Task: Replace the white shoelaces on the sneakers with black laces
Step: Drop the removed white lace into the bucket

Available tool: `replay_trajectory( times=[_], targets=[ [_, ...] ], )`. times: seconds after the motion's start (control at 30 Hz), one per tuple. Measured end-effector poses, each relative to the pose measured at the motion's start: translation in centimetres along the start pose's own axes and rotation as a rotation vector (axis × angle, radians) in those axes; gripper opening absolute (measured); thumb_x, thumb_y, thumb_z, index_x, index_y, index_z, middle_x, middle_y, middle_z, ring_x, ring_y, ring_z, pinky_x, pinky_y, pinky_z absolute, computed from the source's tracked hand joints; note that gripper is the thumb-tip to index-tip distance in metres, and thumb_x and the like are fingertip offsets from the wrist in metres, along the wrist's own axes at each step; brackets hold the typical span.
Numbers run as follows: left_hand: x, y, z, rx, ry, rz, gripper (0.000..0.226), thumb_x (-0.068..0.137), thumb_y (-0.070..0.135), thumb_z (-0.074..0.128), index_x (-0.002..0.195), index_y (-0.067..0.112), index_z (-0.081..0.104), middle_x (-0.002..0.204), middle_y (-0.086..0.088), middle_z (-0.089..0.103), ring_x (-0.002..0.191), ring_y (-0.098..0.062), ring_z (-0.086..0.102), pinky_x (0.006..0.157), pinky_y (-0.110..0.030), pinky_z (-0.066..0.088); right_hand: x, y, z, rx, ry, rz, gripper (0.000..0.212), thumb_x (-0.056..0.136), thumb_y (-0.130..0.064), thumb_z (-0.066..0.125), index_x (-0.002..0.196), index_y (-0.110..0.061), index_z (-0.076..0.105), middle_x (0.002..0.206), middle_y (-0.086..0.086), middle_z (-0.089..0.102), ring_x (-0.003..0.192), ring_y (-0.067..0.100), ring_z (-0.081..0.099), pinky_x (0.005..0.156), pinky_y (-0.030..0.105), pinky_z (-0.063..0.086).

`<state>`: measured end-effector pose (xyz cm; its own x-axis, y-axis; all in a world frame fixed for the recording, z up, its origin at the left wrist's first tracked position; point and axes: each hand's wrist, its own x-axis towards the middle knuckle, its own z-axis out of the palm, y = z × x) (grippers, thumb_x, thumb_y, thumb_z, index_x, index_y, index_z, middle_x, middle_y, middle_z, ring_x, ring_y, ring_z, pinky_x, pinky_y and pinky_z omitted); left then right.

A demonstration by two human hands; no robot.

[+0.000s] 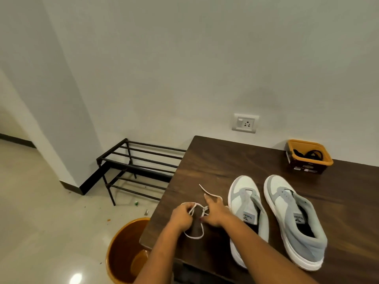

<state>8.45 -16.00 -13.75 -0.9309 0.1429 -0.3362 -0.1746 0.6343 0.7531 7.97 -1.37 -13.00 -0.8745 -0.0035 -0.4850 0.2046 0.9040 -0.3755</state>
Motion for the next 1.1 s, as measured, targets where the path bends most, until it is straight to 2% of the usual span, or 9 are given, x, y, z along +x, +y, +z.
replay_trajectory(
  times=[0.13, 0.3, 0.37, 0.47, 0.57, 0.7, 0.8, 0.93, 1.1],
  targets=[
    [0.0, -1.0, -0.1, 0.115, -0.02, 0.12, 0.053, 0.08, 0.002, 0.06, 0.131, 0.017, 0.056, 0.132, -0.006, 0.058, 0.123, -0.02, 0.052, 0.1, -0.023, 0.039, 0.6, -1.3, 2.7, -0.053, 0.006, -0.006, 0.085, 0.083, -0.05, 0.063, 0.151, -0.031, 0.017, 0.158, 0.021, 0.003, 0.144, 0.044, 0.007, 0.117, 0.044, 0.02],
    [0.3, -2.6, -1.3, 0.2, -0.074, 0.151, 0.07, 0.087, -0.001, 0.05, 0.148, 0.023, 0.028, 0.154, -0.007, 0.019, 0.14, -0.025, 0.026, 0.112, -0.027, 0.022, 1.1, -4.3, 5.8, -0.015, 0.219, -0.256, 0.034, 0.092, -0.013, 0.05, 0.126, -0.012, 0.057, 0.126, 0.008, 0.058, 0.115, 0.02, 0.055, 0.099, 0.028, 0.042],
    [0.1, -3.6, -2.1, 0.183, -0.056, 0.166, 0.068, 0.087, 0.0, 0.053, 0.147, 0.024, 0.031, 0.153, -0.006, 0.024, 0.139, -0.024, 0.029, 0.11, -0.026, 0.024, 1.2, -5.2, 6.1, 0.021, 0.215, -0.273, 0.027, 0.091, -0.008, 0.051, 0.114, -0.008, 0.064, 0.114, 0.008, 0.065, 0.104, 0.019, 0.061, 0.087, 0.024, 0.046],
    [-1.0, -5.8, -4.4, 0.052, 0.003, 0.161, 0.053, 0.083, -0.002, 0.057, 0.132, 0.016, 0.052, 0.129, -0.005, 0.056, 0.12, -0.02, 0.052, 0.095, -0.023, 0.039, 1.0, -7.6, 6.3, 0.261, 0.137, -0.36, 0.02, 0.086, 0.0, 0.055, 0.089, -0.012, 0.071, 0.096, 0.011, 0.067, 0.082, 0.018, 0.061, 0.065, 0.012, 0.043],
    [-2.2, -8.8, -7.3, -0.205, 0.101, 0.065, 0.022, 0.077, 0.0, 0.068, 0.093, 0.014, 0.066, 0.085, -0.003, 0.067, 0.081, -0.017, 0.063, 0.069, -0.029, 0.05, 0.8, -11.4, 6.2, 0.511, 0.068, -0.449, 0.029, 0.083, 0.0, 0.065, 0.071, -0.027, 0.066, 0.08, 0.001, 0.068, 0.066, 0.001, 0.061, 0.06, 0.01, 0.048],
    [-3.9, -12.2, -11.2, -0.559, 0.254, -0.046, 0.009, 0.088, 0.004, 0.062, 0.083, 0.008, 0.067, 0.069, -0.004, 0.068, 0.062, -0.017, 0.063, 0.053, -0.021, 0.047, 1.1, -16.2, 5.7, 0.511, 0.053, -0.546, 0.025, 0.084, -0.008, 0.068, 0.107, -0.02, 0.069, 0.098, -0.006, 0.064, 0.087, 0.003, 0.061, 0.076, 0.014, 0.049],
    [-4.6, -14.9, -13.6, -0.704, 0.318, -0.109, 0.012, 0.091, 0.005, 0.058, 0.095, 0.011, 0.068, 0.086, -0.01, 0.072, 0.077, -0.021, 0.068, 0.061, -0.025, 0.052, 1.8, -18.4, 7.3, 0.438, -0.254, -0.54, 0.046, 0.088, -0.021, 0.067, 0.132, -0.025, 0.053, 0.118, -0.004, 0.058, 0.108, 0.012, 0.056, 0.086, 0.02, 0.046],
    [-4.2, -17.1, -14.1, -0.84, 0.354, -0.214, 0.015, 0.089, 0.003, 0.059, 0.103, 0.007, 0.064, 0.093, -0.013, 0.071, 0.079, -0.021, 0.069, 0.067, -0.029, 0.056, 2.5, -19.6, 11.4, 0.638, -0.517, -0.415, 0.035, 0.091, -0.014, 0.062, 0.124, -0.023, 0.052, 0.103, 0.003, 0.066, 0.094, 0.021, 0.066, 0.082, 0.034, 0.055],
    [-3.0, -20.1, -12.4, -0.857, 0.41, -0.34, 0.018, 0.084, 0.005, 0.065, 0.101, 0.006, 0.064, 0.095, -0.02, 0.069, 0.089, -0.033, 0.067, 0.078, -0.041, 0.056, 4.6, -21.5, 13.9, 0.409, -0.294, -0.323, 0.024, 0.093, -0.005, 0.055, 0.113, -0.016, 0.065, 0.094, 0.008, 0.066, 0.084, 0.021, 0.066, 0.074, 0.031, 0.058]
  ],
)
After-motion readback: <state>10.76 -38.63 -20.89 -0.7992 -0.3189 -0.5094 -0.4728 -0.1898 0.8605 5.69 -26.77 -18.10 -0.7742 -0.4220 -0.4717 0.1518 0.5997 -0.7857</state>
